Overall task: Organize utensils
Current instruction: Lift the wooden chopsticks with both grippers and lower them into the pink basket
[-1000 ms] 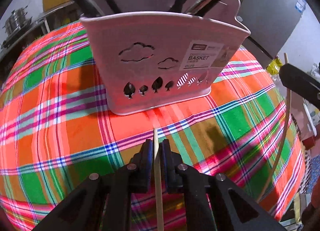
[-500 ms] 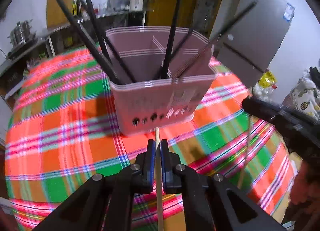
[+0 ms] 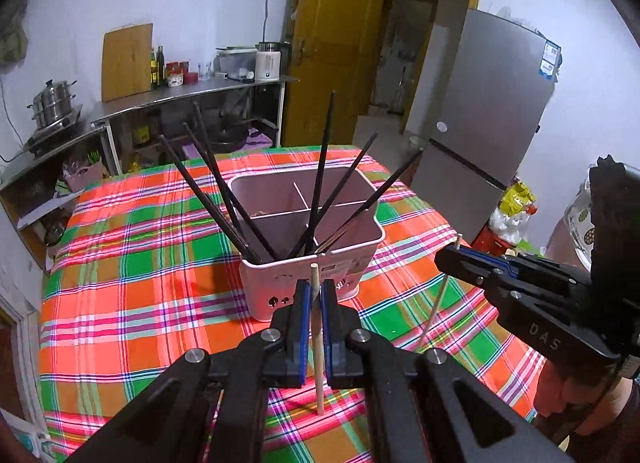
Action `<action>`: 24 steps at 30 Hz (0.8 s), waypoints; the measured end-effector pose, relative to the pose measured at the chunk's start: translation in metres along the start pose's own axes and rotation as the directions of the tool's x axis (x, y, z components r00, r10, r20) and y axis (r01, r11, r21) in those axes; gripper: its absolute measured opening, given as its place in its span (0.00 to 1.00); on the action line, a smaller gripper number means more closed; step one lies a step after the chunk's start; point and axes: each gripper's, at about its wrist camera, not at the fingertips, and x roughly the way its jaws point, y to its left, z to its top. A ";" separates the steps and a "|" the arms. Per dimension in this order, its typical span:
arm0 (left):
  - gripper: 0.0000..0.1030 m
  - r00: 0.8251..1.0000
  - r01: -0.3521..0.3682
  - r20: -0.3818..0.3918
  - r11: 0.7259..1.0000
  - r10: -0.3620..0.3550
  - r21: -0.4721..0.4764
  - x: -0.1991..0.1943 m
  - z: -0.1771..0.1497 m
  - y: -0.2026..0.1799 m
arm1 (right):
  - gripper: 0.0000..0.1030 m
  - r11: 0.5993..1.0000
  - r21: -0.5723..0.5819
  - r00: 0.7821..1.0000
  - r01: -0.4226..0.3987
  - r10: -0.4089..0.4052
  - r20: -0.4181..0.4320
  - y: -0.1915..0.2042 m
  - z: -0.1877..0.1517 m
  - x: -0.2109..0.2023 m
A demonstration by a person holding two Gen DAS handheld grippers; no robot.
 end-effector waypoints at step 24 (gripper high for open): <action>0.05 1.000 0.023 0.022 0.999 -0.022 -0.039 -0.032 0.006 0.011 | 0.05 0.999 -0.038 0.998 -0.021 0.023 0.061 0.015 0.010 -0.026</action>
